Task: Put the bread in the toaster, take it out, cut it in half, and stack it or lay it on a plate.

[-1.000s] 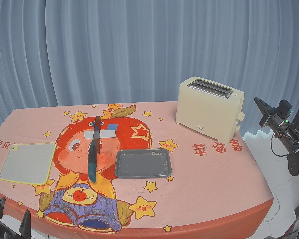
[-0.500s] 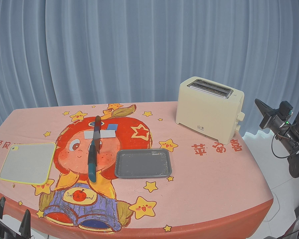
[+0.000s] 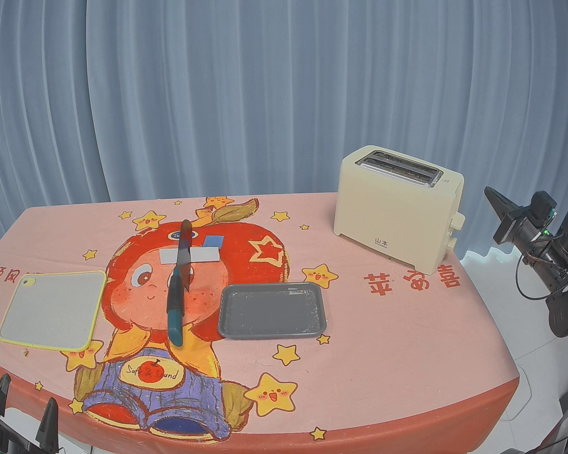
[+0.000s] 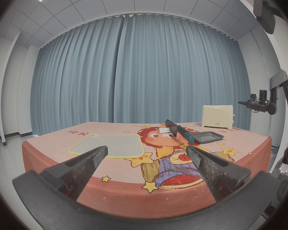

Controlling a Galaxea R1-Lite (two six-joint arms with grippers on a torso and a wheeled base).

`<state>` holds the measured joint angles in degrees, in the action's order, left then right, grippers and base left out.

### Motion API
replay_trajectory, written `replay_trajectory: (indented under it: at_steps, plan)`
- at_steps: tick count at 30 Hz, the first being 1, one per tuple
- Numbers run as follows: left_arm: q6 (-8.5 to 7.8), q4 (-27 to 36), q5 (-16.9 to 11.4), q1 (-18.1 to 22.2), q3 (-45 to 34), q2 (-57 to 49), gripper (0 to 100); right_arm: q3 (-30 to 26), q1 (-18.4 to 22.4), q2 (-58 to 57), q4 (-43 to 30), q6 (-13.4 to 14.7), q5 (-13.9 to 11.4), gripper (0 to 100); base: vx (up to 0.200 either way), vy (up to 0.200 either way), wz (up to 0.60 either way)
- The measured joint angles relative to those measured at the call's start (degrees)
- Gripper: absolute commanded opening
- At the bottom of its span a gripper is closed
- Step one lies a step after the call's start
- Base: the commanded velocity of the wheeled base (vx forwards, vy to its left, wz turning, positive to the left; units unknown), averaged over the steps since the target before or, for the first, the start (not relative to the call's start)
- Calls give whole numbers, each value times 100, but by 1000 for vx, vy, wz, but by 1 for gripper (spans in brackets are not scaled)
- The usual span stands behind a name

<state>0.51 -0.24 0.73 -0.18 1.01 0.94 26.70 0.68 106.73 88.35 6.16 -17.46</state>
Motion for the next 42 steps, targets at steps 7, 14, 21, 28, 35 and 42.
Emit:
replay_trajectory:
  at_steps: [7,14,21,28,35,42]
  plan:
    - [0,0,0,0,0,0,100,-85,-104,35,9,-2,-2,0,0,0,0]
    - [0,0,0,0,0,0,100,-243,-246,11,22,35,13,0,0,0,0]
    - [0,0,0,0,0,0,100,-286,-288,20,28,40,16,0,0,0,0]
    - [0,0,0,0,0,0,100,-330,-299,79,61,30,16,0,0,0,0]
    - [0,0,2,0,0,0,100,-363,-302,55,63,49,0,0,0,0,0]
    - [0,0,-2,0,0,0,100,-488,-299,41,63,44,-17,0,0,0,0]
